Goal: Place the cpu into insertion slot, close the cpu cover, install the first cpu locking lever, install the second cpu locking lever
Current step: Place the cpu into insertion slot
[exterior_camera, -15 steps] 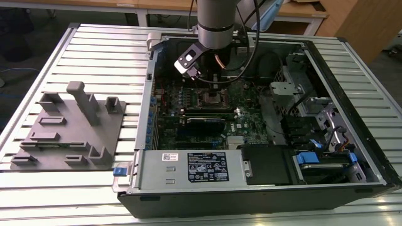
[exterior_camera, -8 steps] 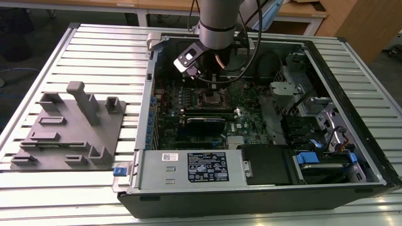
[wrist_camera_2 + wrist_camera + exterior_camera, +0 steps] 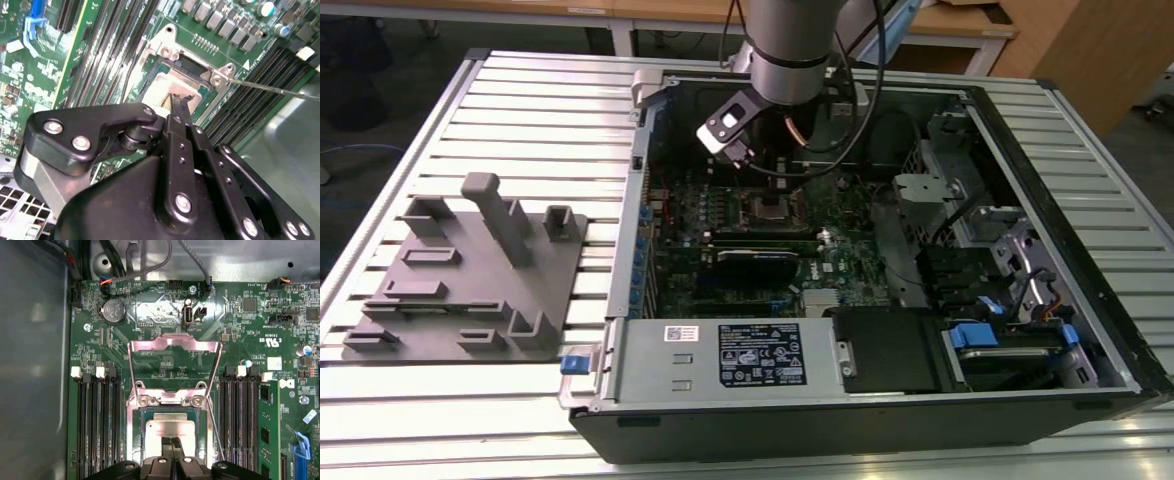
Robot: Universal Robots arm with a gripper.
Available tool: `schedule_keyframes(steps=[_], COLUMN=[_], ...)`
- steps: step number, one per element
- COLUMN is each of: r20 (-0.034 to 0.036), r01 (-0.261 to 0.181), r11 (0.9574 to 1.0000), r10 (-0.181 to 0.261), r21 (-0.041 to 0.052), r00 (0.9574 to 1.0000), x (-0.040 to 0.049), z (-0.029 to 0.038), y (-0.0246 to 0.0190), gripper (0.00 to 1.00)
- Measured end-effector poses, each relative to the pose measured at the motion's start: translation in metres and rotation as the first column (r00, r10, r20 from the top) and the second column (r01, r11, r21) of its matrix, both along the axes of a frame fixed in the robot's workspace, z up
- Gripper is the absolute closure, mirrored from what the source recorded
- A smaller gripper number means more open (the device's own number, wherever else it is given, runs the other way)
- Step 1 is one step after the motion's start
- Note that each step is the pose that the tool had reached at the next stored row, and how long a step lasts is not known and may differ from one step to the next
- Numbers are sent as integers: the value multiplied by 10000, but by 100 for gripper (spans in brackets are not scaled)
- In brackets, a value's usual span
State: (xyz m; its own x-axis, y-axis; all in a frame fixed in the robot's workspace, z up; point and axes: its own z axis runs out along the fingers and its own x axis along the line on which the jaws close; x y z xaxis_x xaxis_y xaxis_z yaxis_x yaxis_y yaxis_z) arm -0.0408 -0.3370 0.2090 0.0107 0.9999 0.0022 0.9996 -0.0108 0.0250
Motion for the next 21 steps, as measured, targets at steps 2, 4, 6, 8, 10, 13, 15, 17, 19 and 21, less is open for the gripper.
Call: schedule_keyframes(steps=[2,4,6,8,10,13,15,17,19,21], r20=[1,0,-1,1,1,0,0,-1,1,1], r01=[5,8,7,8,11,11,11,11,11,11], r11=[10000,10000,10000,10000,10000,10000,10000,10000,10000,10000], r10=[-5,-8,-7,-8,-11,-11,-11,-11,-11,-11], r21=[1,0,-2,1,2,0,-1,-2,2,2], r00=[10000,10000,10000,10000,10000,10000,10000,10000,10000,10000], x=[1,0,1,1,0,1,0,0,1,1], z=[-14,-20,-20,-21,-25,-45,-49,-49,-53,-74], y=[1,0,-3,-18,-20,-20,-20,-20,-20,-20], gripper=[90,90,90,90,90,90,90,90,90,90])
